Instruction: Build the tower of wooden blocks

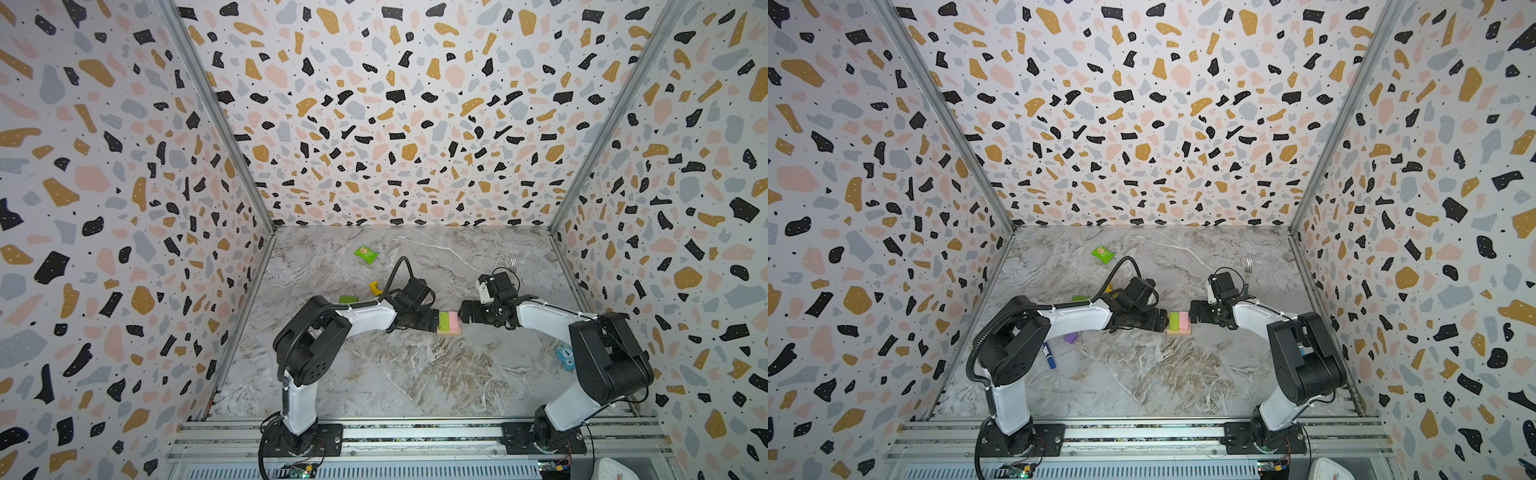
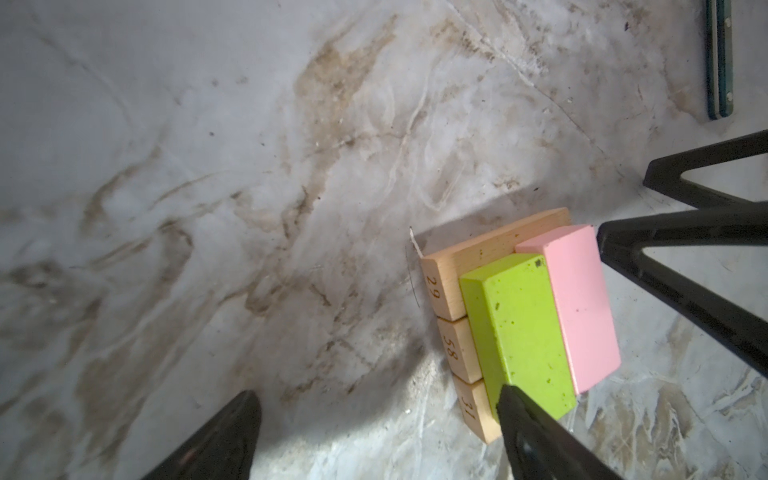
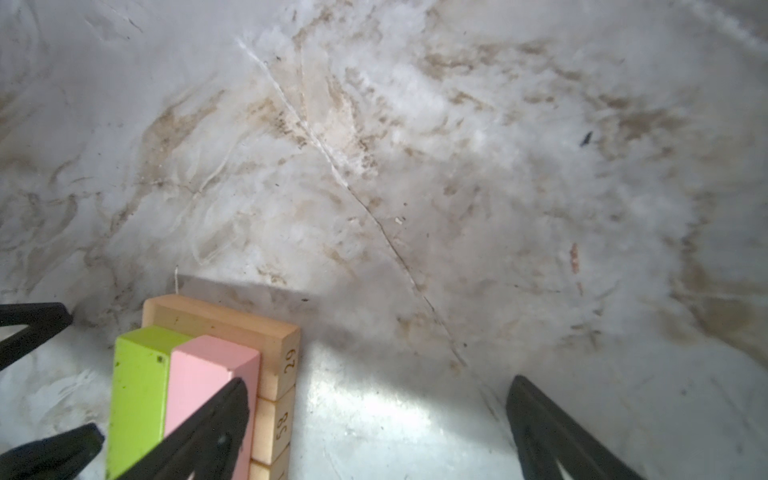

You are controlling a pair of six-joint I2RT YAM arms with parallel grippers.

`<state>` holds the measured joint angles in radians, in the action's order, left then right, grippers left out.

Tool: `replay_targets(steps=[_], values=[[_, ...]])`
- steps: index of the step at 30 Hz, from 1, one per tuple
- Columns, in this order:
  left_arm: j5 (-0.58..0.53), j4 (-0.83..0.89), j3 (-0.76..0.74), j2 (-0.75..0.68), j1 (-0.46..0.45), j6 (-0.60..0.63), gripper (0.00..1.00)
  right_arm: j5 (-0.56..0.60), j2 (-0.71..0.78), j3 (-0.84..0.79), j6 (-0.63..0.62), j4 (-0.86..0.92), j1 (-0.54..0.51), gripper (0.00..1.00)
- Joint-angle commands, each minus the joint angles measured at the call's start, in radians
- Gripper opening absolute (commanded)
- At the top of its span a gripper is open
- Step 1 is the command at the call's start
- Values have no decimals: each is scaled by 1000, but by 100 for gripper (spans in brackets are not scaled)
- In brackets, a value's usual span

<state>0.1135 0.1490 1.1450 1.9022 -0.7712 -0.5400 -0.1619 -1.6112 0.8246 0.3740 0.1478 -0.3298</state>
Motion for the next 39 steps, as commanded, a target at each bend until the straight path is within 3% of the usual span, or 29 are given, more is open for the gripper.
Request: replay_targets(steps=[1, 39], values=[[26, 61, -25, 18, -14, -18, 91, 3, -7, -8, 9, 38, -9, 98], [25, 78, 3, 29, -19, -8, 91, 3, -20, 2, 10, 39, -14, 97]])
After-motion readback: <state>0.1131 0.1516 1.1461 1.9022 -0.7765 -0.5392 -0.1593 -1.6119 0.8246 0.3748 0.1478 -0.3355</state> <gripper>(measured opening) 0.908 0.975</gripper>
